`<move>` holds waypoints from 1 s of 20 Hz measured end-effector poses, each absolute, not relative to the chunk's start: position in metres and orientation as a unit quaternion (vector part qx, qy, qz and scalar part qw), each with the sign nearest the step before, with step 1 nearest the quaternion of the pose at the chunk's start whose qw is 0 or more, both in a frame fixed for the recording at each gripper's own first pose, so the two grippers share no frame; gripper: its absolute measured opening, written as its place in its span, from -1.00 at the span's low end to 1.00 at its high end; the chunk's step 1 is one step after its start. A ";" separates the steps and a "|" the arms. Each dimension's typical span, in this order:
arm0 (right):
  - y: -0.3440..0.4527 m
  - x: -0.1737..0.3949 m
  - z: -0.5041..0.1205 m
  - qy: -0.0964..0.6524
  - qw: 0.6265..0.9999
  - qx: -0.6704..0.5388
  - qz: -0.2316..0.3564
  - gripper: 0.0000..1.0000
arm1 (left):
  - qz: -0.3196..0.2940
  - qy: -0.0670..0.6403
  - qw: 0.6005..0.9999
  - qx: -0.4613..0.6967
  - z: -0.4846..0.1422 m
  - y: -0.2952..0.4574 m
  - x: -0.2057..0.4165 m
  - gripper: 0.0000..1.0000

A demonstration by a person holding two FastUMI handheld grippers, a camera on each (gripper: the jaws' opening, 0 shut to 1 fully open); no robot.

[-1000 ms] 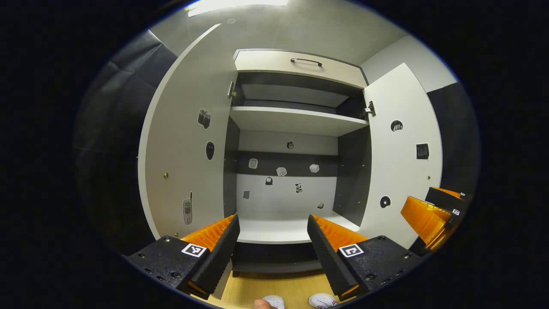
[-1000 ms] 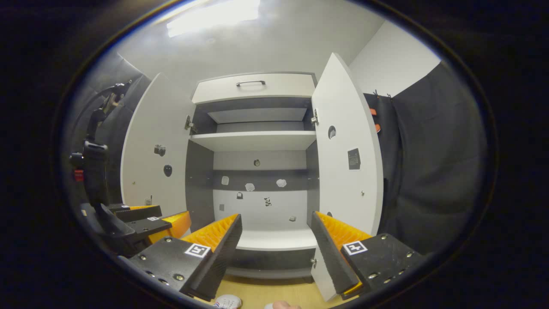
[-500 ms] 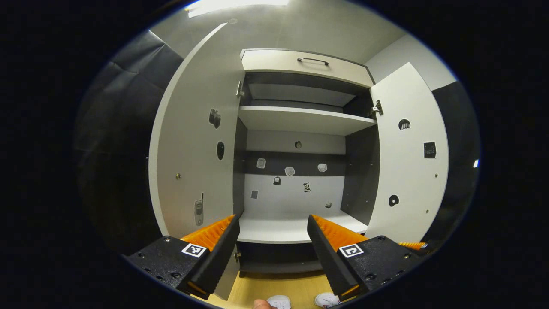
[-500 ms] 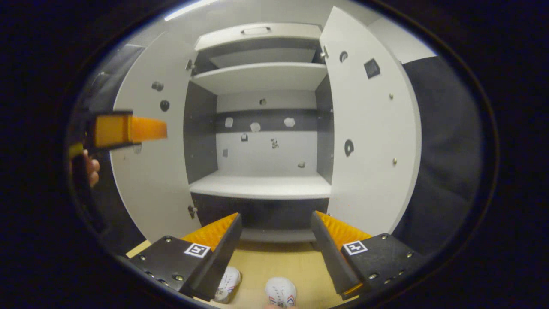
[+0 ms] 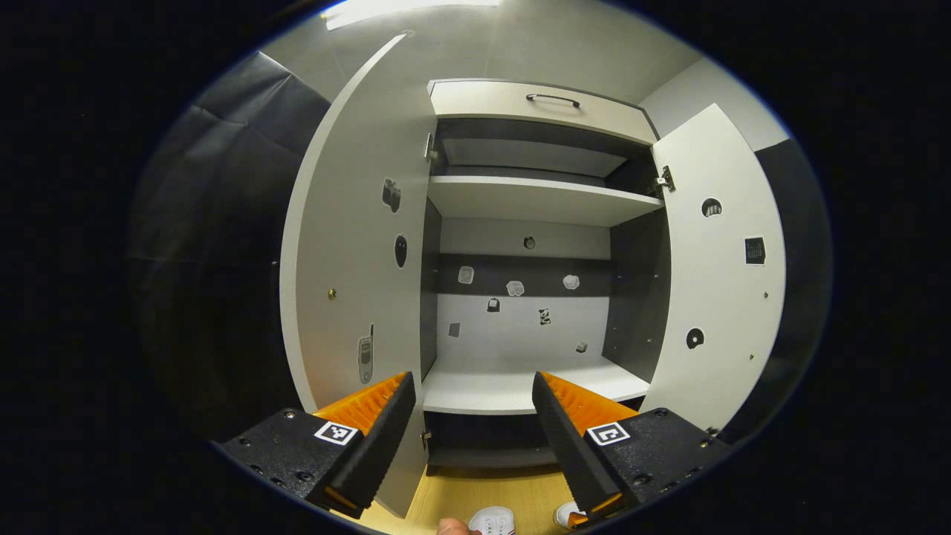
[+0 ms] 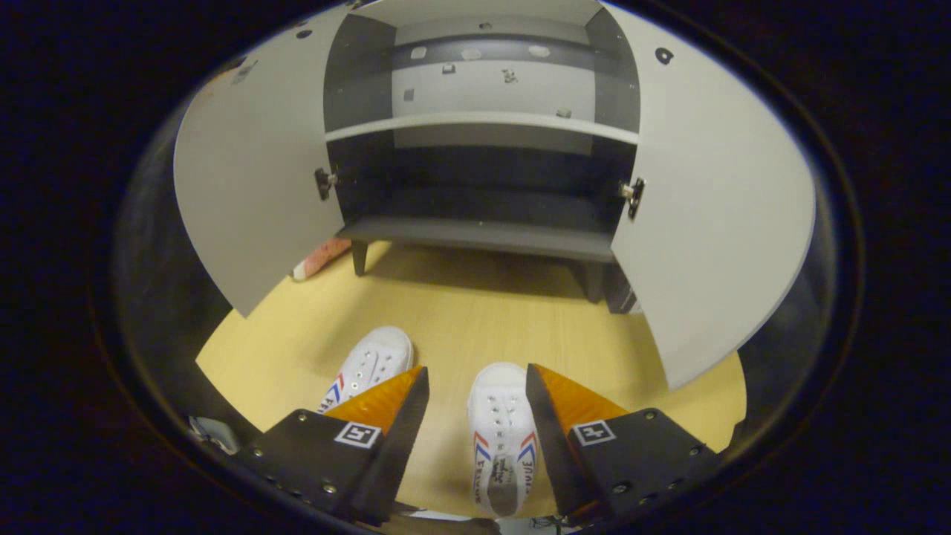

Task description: Grab one shoe with the right hand and put it into the shoe cabinet, grab the other shoe with the left hand and put it into the shoe cabinet; then close the right door with the right hand and the left door with the left hand.

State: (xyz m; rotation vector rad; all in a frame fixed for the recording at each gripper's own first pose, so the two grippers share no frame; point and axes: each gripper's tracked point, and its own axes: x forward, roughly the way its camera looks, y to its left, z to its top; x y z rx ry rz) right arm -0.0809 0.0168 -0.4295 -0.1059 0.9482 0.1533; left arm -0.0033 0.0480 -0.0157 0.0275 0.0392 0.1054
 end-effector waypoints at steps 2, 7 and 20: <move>0.014 -0.096 -0.457 0.489 0.867 -0.059 0.077 0.56 | 0.055 0.021 0.998 0.015 -0.017 0.049 -0.004 0.93; 0.007 -0.122 -0.505 0.547 0.830 -0.081 0.075 0.57 | 0.061 0.030 0.998 0.013 -0.023 0.052 -0.006 0.92; -0.009 -0.130 -0.527 0.528 0.806 -0.249 0.092 -0.24 | 0.071 0.045 0.996 -0.005 -0.036 0.057 -0.003 0.92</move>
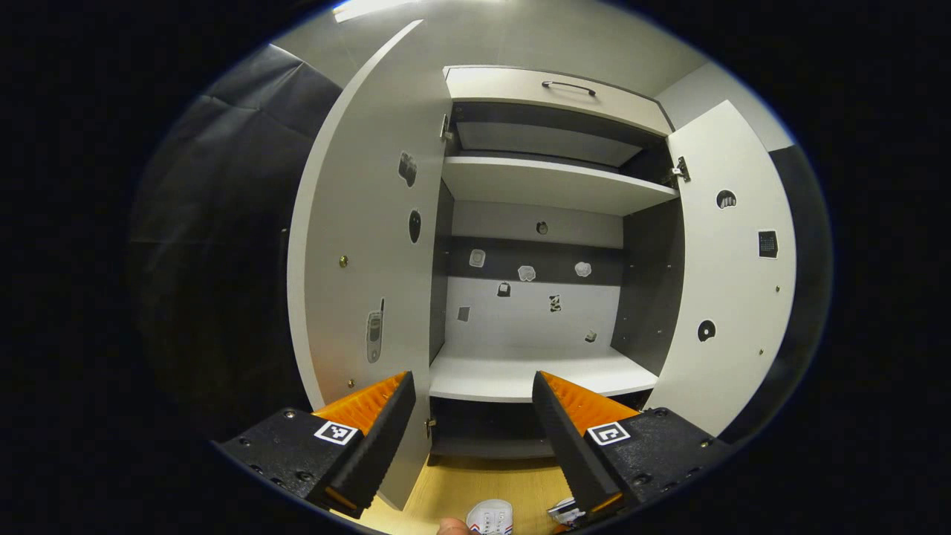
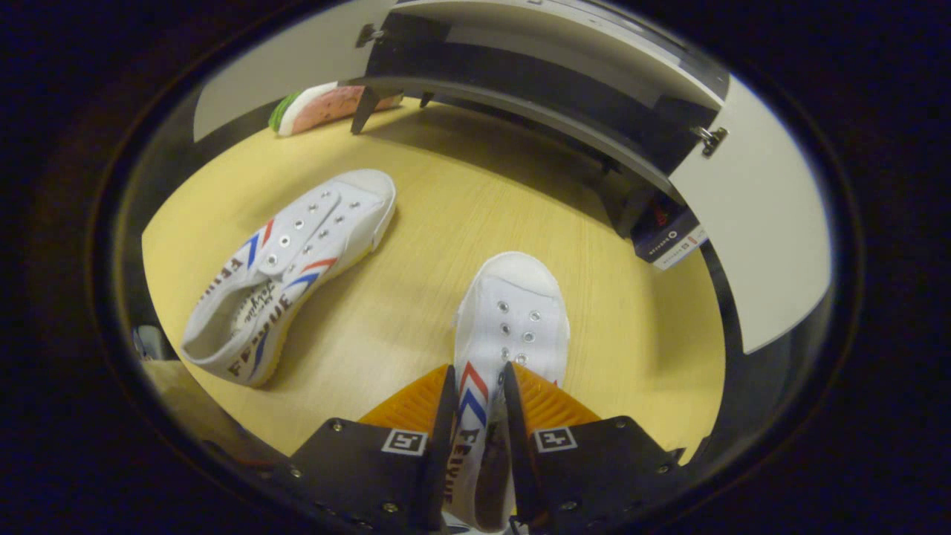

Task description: Grab one shoe with the right hand and put it into the shoe cabinet, grab the other shoe with the left hand and put it into the shoe cabinet; then close the right door with the right hand and the left door with the left hand.

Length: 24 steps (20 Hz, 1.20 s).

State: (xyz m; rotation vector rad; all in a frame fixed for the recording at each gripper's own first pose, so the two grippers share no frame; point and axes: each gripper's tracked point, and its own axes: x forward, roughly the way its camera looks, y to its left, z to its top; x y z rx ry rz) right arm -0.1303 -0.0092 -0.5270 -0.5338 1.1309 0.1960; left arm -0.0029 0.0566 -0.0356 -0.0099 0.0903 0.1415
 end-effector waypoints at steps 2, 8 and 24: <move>-0.003 -0.130 -0.531 0.540 0.803 -0.234 0.097 -0.65 | 0.069 0.048 0.996 -0.005 -0.037 0.056 -0.003 0.93; -0.005 -0.123 -0.518 0.547 0.825 -0.124 0.068 -0.98 | 0.072 0.052 0.996 -0.001 -0.039 0.060 -0.005 0.92; 0.029 0.055 -0.278 0.341 0.938 -0.023 0.054 -0.99 | 0.071 0.072 0.995 0.004 -0.057 0.071 0.008 0.93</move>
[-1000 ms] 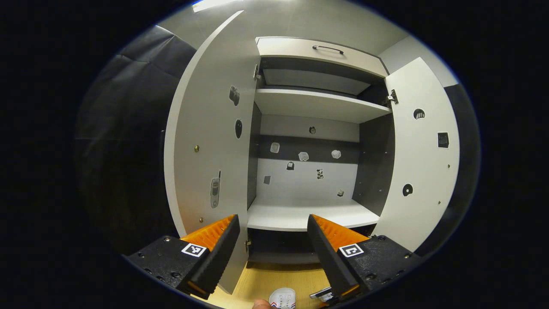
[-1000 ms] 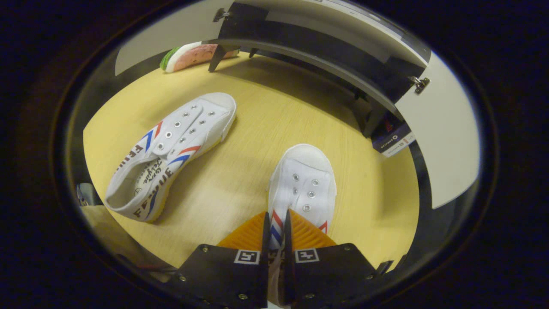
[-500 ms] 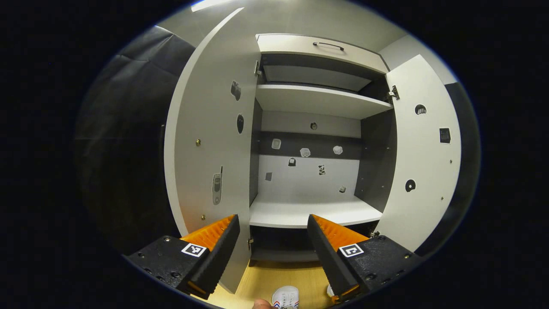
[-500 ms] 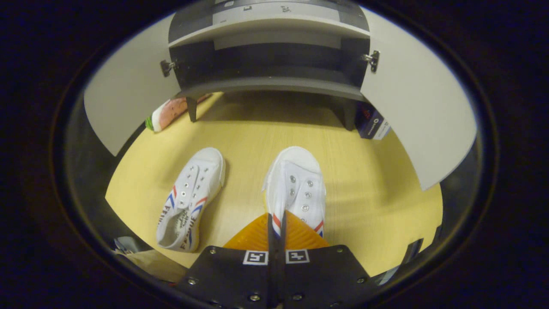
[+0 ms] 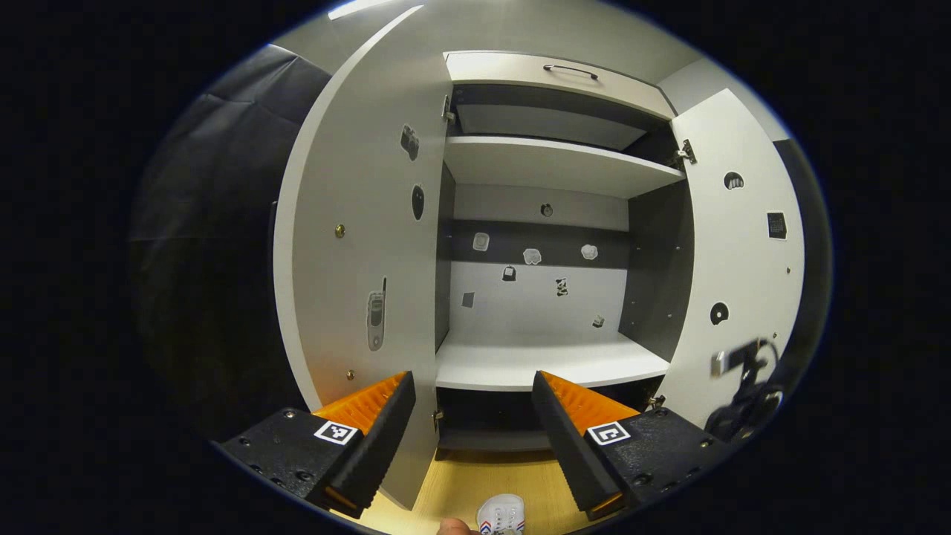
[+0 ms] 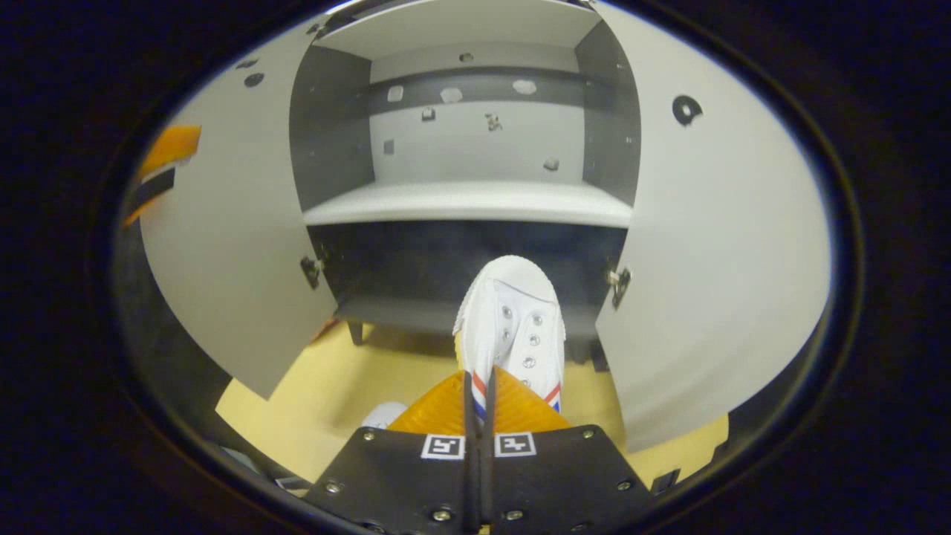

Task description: Grab one shoe with the right hand and put it into the shoe cabinet, grab the other shoe with the left hand and put it into the shoe cabinet; then close the right door with the right hand and the left door with the left hand.

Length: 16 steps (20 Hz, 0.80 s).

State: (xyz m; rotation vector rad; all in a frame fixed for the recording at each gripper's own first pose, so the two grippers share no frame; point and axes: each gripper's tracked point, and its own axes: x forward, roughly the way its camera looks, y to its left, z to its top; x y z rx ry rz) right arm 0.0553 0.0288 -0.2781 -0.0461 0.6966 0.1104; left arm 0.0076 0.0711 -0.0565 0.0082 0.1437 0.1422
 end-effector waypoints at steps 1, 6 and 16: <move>0.032 0.074 -0.260 0.323 0.944 -0.025 0.055 -0.99 | 0.070 0.072 0.995 0.005 -0.056 0.072 0.009 0.93; 0.030 0.177 -0.189 0.254 0.965 -0.050 0.047 -0.99 | 0.065 0.069 0.995 0.020 -0.056 0.071 0.016 0.93; 0.012 0.314 -0.223 0.279 0.958 -0.060 0.003 -0.99 | 0.060 0.080 0.995 0.006 -0.067 0.075 0.039 0.89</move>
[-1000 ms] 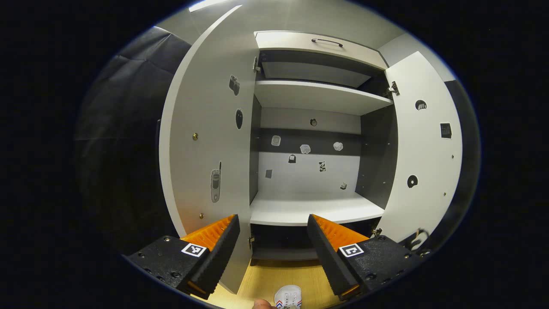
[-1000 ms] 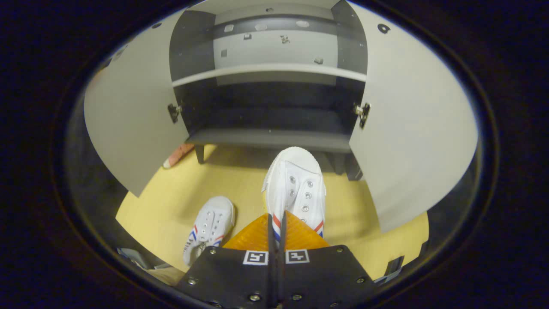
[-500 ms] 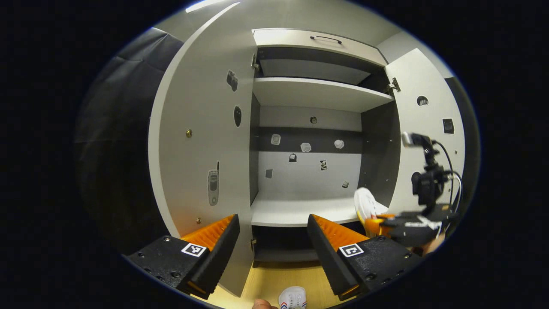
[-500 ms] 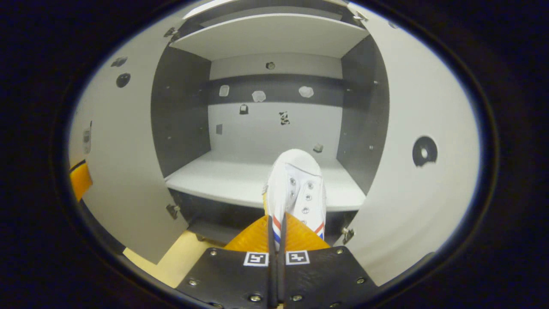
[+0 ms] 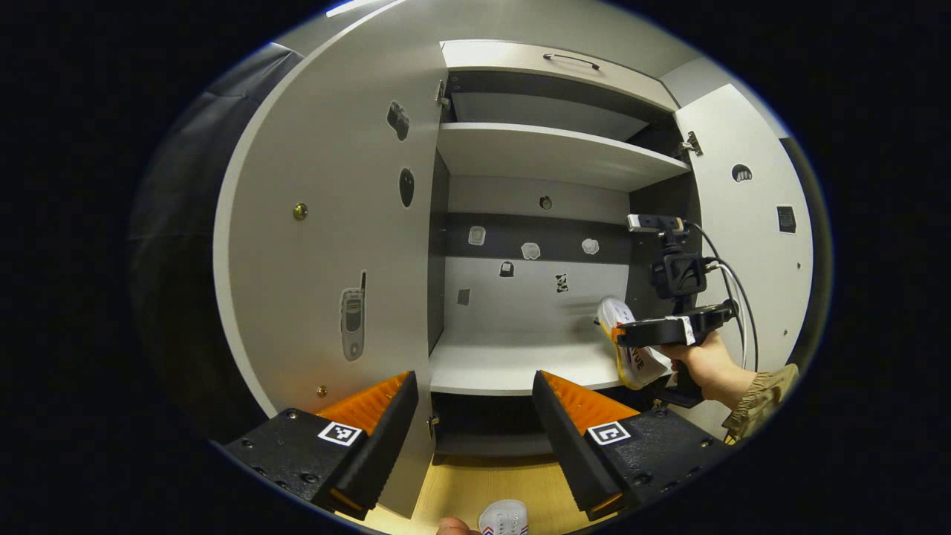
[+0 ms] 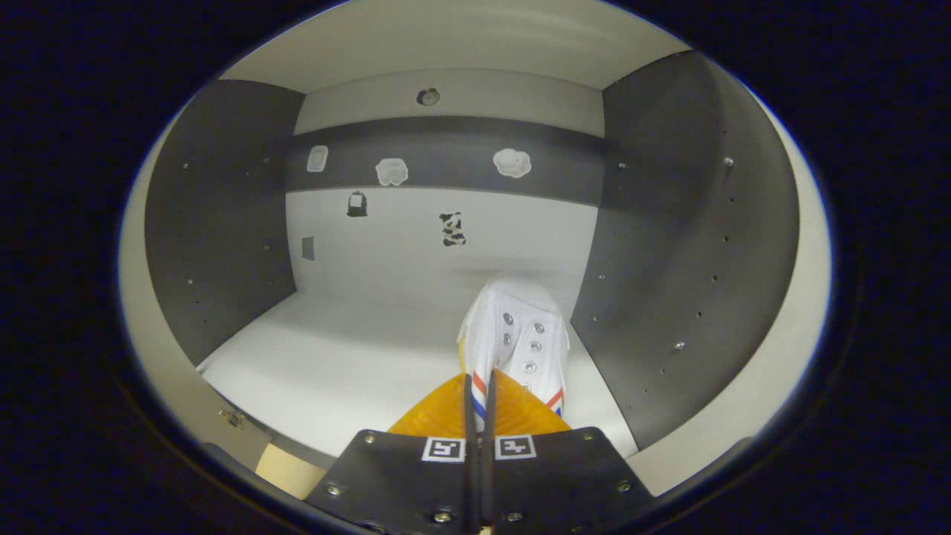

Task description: Grab one shoe with the right hand and put it into the shoe cabinet, grab the other shoe with the left hand and put it into the shoe cabinet; then close the right door with the right hand and the left door with the left hand.

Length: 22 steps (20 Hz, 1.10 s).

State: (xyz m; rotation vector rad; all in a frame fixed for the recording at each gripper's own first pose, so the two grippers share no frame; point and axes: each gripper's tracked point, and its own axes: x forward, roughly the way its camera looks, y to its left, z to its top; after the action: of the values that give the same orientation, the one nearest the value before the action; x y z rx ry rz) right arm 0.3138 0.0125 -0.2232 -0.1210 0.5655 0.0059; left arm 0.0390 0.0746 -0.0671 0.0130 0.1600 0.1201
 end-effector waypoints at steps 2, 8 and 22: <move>0.012 0.319 -0.236 0.294 0.955 -0.049 0.001 -1.00 | 0.058 0.082 0.995 0.007 -0.069 0.075 0.045 0.90; 0.011 0.336 -0.264 0.312 0.948 -0.054 -0.003 -0.99 | 0.050 0.101 0.994 0.003 -0.083 0.074 0.054 0.91; 0.010 0.342 -0.190 0.220 0.975 -0.044 -0.004 -0.60 | 0.016 0.210 0.978 0.013 -0.182 0.062 0.045 0.91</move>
State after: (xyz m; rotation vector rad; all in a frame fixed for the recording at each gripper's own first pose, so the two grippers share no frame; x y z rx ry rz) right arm 0.3418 0.0100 -0.1903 -0.0896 0.4434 -0.0077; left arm 0.0451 0.0616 -0.1823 0.0255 0.4222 0.0318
